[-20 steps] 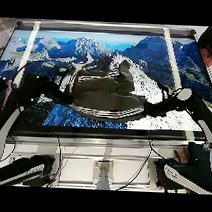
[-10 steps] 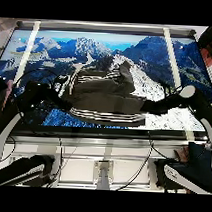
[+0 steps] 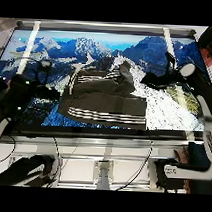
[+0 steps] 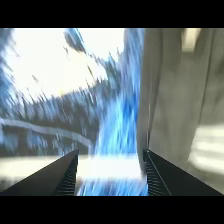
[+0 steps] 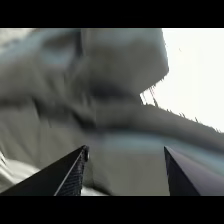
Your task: Fold the clothes and pants, and hang the long-sleeved shirts on hangers.
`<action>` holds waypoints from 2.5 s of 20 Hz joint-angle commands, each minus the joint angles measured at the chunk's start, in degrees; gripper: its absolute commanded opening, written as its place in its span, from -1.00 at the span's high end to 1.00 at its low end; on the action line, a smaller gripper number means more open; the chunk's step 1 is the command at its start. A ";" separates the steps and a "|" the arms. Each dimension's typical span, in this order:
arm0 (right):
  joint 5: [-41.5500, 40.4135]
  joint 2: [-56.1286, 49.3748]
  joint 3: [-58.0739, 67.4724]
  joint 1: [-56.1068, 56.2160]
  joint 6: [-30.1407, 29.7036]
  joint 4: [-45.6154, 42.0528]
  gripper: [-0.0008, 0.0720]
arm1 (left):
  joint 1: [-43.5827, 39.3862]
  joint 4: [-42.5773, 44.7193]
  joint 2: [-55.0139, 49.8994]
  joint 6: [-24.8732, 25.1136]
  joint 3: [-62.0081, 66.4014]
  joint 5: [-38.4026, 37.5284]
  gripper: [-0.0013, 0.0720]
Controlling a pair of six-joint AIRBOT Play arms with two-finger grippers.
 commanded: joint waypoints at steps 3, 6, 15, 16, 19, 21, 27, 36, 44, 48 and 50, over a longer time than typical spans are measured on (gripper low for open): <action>-1.81 -19.08 12.11 -0.24 0.26 10.27 -0.53 | 0.00 -8.63 4.50 -8.28 5.03 -10.67 -0.34; -1.60 -24.41 18.10 -1.11 0.31 10.64 -0.53 | 0.00 -12.04 4.92 -8.24 5.09 -11.23 -0.34; 4.74 -32.87 25.53 -3.37 1.53 15.63 -0.51 | -0.04 -13.14 4.90 -8.26 5.09 -11.26 -0.33; 4.87 -33.35 25.53 -3.02 1.33 16.39 -0.51 | -0.04 -13.14 4.90 -8.26 5.09 -11.26 -0.33; 4.13 -33.83 25.53 -1.90 1.01 16.70 -0.50 | -0.04 -13.11 4.90 -8.26 5.09 -11.26 -0.33; 3.41 -33.97 25.53 -1.62 0.96 17.09 -0.32 | -0.04 -13.11 4.87 -8.26 5.09 -11.28 -0.33; 4.81 -33.51 26.71 -2.10 2.08 18.01 0.96 | -0.02 -13.11 4.87 -8.28 5.09 -11.26 -0.31; 14.45 -22.47 29.68 -3.87 31.15 -15.13 0.96 | -0.02 -13.07 4.66 -8.28 5.09 -11.26 0.00; 26.01 -22.53 29.53 -0.39 41.16 -22.01 0.31 | -0.02 -13.07 4.66 -8.28 5.09 -11.23 0.00; 28.30 -22.53 29.53 0.24 40.81 -25.97 0.03 | -0.02 -13.07 4.66 -8.26 5.07 -11.26 0.00; 30.49 -22.53 29.53 -0.11 40.26 -28.89 0.03 | -0.02 -13.00 4.63 -8.26 5.07 -11.26 0.00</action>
